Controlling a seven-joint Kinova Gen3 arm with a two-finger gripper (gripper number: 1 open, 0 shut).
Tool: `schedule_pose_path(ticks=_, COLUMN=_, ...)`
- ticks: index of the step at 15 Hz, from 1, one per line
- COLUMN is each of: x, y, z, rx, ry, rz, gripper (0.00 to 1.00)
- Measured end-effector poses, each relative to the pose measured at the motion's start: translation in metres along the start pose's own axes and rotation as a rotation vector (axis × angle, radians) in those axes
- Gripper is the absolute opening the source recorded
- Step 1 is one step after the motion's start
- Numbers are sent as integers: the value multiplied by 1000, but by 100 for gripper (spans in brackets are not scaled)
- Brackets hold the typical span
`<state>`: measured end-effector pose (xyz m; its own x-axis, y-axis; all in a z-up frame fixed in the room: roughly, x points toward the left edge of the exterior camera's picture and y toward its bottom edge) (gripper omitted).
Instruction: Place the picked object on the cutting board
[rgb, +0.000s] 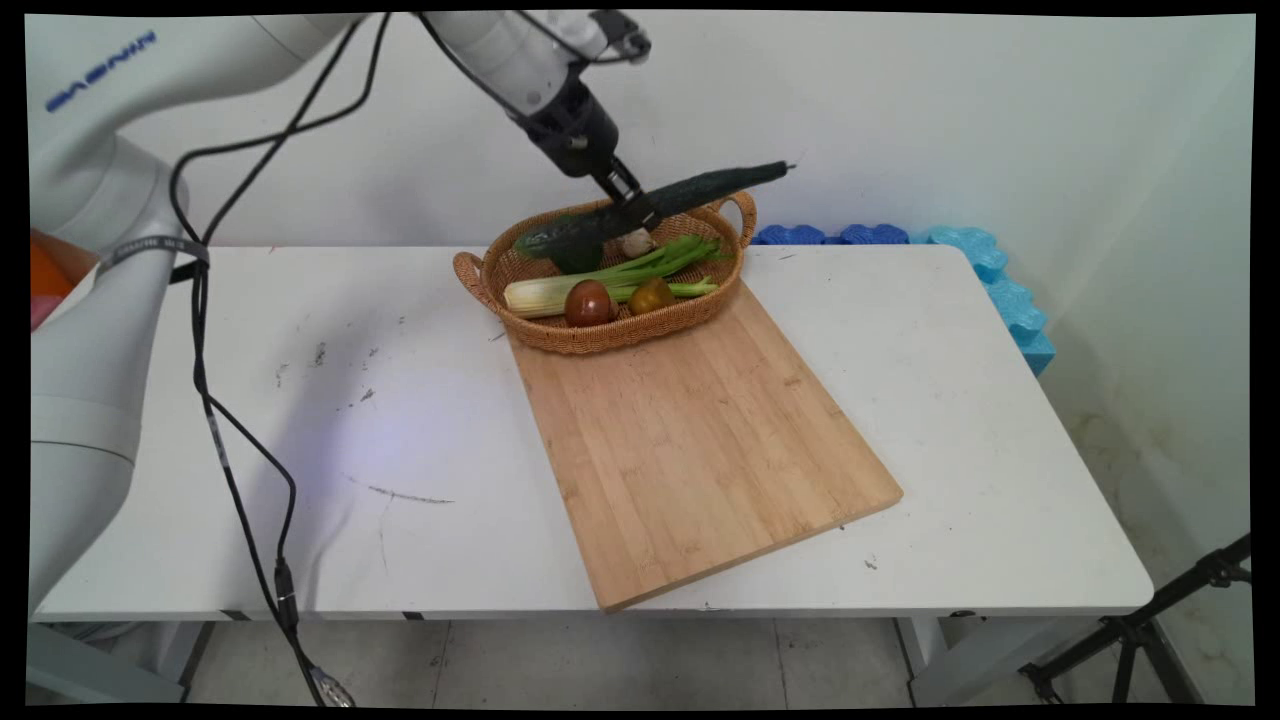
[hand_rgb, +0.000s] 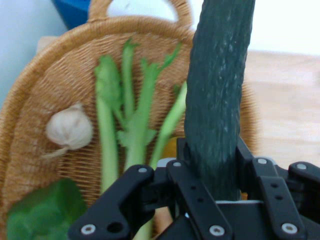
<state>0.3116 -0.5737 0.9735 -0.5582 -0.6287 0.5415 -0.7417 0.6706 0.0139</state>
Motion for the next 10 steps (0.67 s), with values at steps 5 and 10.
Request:
schedule_pose_path(ticks=5, x=15, y=40, z=-36, rx=-40, ry=18, rz=-65, gripper=0)
schedule_pose_path(ticks=10, x=13, y=80, z=-47, rx=-61, ry=10, rz=-117, gripper=0)
